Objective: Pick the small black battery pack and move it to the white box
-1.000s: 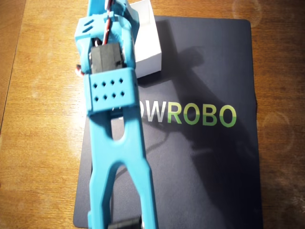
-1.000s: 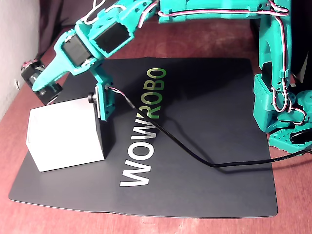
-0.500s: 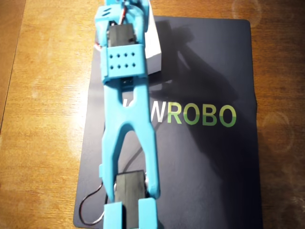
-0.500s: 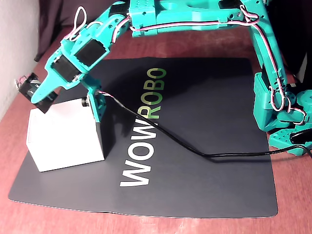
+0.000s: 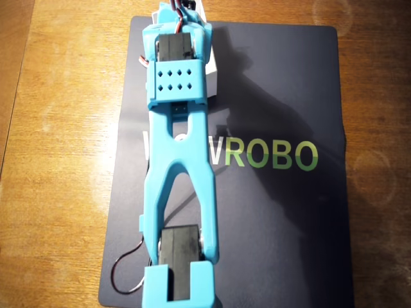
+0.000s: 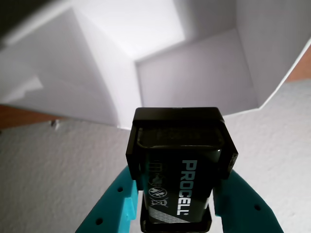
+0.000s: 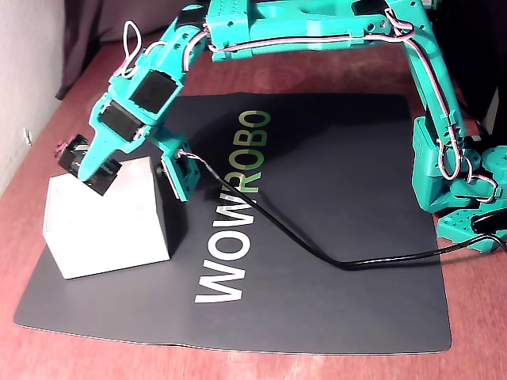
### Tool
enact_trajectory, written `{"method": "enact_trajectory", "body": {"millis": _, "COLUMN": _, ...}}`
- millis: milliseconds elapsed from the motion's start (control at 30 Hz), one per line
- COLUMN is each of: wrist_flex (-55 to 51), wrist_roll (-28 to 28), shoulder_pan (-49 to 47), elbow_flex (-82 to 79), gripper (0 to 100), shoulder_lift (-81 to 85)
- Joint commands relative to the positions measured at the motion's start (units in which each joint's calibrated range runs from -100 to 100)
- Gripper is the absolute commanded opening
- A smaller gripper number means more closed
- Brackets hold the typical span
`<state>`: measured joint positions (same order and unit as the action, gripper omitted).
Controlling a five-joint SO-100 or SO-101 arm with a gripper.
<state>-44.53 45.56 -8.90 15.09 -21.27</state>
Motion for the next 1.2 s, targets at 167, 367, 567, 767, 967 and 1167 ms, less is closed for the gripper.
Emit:
{"method": "enact_trajectory", "body": {"millis": 167, "wrist_flex": -1.57, "wrist_roll": -0.22, "shoulder_pan": -0.89, "elbow_flex": 3.73, "gripper": 7, "shoulder_lift": 0.53}}
{"method": "enact_trajectory", "body": {"millis": 367, "wrist_flex": -5.25, "wrist_roll": -0.22, "shoulder_pan": -2.19, "elbow_flex": 3.73, "gripper": 7, "shoulder_lift": 0.53}}
{"method": "enact_trajectory", "body": {"millis": 567, "wrist_flex": -5.17, "wrist_roll": -0.22, "shoulder_pan": -2.19, "elbow_flex": 3.82, "gripper": 13, "shoulder_lift": 0.53}}
{"method": "enact_trajectory", "body": {"millis": 767, "wrist_flex": -5.17, "wrist_roll": -0.22, "shoulder_pan": -1.83, "elbow_flex": 3.82, "gripper": 16, "shoulder_lift": 0.53}}
{"method": "enact_trajectory", "body": {"millis": 967, "wrist_flex": -5.17, "wrist_roll": -0.22, "shoulder_pan": -1.48, "elbow_flex": 3.82, "gripper": 15, "shoulder_lift": 0.62}}
{"method": "enact_trajectory", "body": {"millis": 1167, "wrist_flex": -5.25, "wrist_roll": -3.70, "shoulder_pan": -2.19, "elbow_flex": 4.09, "gripper": 15, "shoulder_lift": 1.94}}
